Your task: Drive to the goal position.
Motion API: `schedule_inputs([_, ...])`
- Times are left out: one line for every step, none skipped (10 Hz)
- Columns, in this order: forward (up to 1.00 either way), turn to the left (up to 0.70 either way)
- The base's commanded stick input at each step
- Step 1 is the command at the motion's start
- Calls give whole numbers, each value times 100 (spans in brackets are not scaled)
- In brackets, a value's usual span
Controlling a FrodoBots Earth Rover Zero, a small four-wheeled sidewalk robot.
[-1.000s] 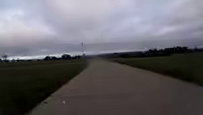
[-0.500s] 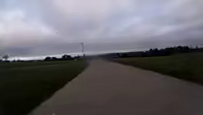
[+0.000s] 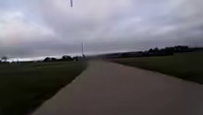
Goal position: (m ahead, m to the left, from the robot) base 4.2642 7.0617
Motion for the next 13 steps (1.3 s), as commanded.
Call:
schedule_inputs([85,0])
schedule_inputs([85,0])
schedule_inputs([85,0])
schedule_inputs([85,-22])
schedule_inputs([85,-28])
schedule_inputs([85,-2])
schedule_inputs([85,-1])
schedule_inputs([85,-22])
schedule_inputs([85,-26])
schedule_inputs([85,0])
schedule_inputs([85,0])
schedule_inputs([85,0])
schedule_inputs([85,-17])
